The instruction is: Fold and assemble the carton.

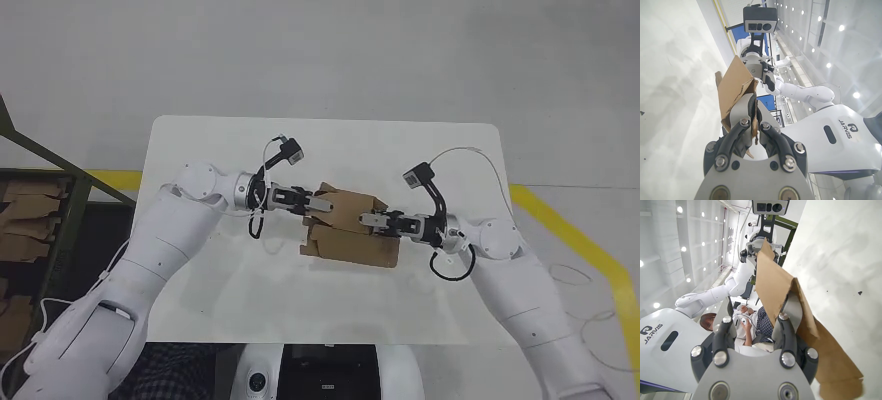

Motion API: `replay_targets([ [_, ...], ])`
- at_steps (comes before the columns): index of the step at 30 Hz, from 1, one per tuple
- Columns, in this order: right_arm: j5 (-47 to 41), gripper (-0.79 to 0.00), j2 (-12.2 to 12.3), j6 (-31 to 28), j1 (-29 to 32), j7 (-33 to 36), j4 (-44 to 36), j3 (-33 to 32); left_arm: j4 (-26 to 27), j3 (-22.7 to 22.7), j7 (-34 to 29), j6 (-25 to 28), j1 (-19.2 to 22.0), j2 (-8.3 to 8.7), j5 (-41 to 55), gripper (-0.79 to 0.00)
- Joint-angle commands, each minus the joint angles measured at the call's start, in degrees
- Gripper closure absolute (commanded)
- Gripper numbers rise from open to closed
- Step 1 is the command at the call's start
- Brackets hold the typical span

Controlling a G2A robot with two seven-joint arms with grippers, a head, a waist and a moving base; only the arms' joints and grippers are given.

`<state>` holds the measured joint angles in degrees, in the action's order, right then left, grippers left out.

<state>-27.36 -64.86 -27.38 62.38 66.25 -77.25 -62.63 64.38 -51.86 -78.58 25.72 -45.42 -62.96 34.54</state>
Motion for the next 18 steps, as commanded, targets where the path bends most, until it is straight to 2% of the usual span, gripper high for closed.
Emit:
replay_targets([
  [1, -0.44, -0.382, -0.05, 0.06, -0.29, 0.35, 0.47, 0.15, -0.39, 0.13, 0.19, 0.18, 0.14, 0.07, -0.14, 0.0],
  [9, 0.21, -0.332, -0.13, 0.41, -1.13, 0.68, 1.51, 0.68, -0.48, 0.87, 0.14, 0.13, 0.35, 0.3, -0.28, 0.0],
  [13, 0.92, -0.169, -0.17, 0.64, -1.36, 0.17, 1.79, 0.93, 0.0, 1.06, 0.15, 0.14, 0.19, 0.46, -0.35, 0.0],
  [18, 1.01, -0.058, -0.2, 0.76, -1.54, -0.05, 2.02, 1.09, 0.2, 1.27, 0.06, 0.05, 0.24, 0.64, -0.47, 0.0],
])
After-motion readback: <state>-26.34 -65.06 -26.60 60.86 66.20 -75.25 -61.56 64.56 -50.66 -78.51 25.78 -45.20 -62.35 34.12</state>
